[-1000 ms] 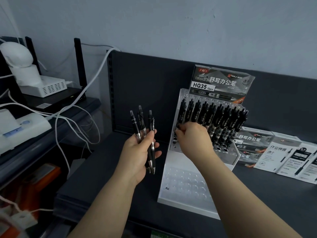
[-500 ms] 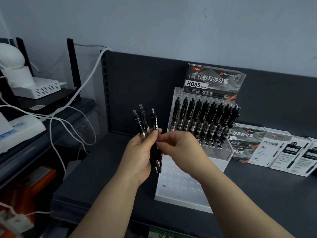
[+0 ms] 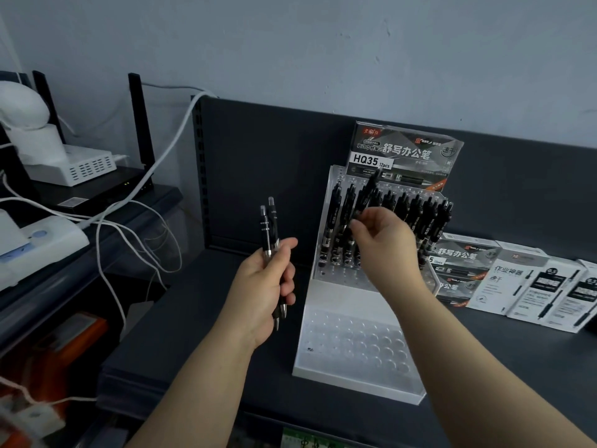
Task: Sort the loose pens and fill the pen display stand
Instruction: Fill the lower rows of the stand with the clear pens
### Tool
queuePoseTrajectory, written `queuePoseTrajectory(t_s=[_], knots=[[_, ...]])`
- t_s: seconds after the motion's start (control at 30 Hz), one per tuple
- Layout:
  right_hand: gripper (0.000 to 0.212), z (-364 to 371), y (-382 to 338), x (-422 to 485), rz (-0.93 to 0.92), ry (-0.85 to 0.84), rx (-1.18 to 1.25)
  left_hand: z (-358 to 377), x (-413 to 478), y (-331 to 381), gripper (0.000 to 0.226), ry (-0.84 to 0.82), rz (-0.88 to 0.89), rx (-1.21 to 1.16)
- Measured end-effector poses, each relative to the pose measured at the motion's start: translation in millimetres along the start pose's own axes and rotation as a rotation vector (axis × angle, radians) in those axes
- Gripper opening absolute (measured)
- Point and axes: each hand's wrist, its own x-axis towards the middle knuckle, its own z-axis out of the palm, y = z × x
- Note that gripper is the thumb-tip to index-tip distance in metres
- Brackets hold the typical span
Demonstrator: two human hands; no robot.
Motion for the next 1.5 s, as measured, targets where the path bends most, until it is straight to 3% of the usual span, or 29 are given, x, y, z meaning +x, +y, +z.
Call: queuePoseTrajectory(t_s=[0.27, 0.77, 0.87, 1.0, 1.2, 1.4, 1.5], knots=[[0.024, 17.3, 13.1, -6.7, -0.042, -0.097, -0.302, 6.3, -4.2, 3.2, 0.009, -0.003, -0.006, -0.034], [0.029, 7.6, 8.0, -14.7, -0.090, -0.093, -0.385, 19.8, -6.8, -0.7, 0.020, -0.042, -0.010, -0.044], [0.026, -2.0, -3.5, -32.5, -0.143, -0.096, -0.267, 23.2, -6.2, -3.0, 0.021, -0.037, -0.005, -0.056], [0.012, -2.6, -14.3, -56.1, -0.084, -0.290, 0.034, 30.2, -7.0, -4.1, 0.021, -0.102, 0.011, -0.113], [0.007, -2.6, -8.1, -50.9, -0.038, -0.249, 0.037, 37.7, -8.7, -5.7, 0.021, -0.137, 0.006, -0.124], [0.023, -22.6, -2.7, -16.4, 0.024, -0.013, 0.079, 25.6, 0.0, -3.1, 0.017, 0.061, 0.039, 0.006], [0.028, -19.9, 3.6, -8.1, 0.033, 0.017, 0.034, 24.5, 1.6, -2.2, 0.024, 0.083, 0.027, 0.032]])
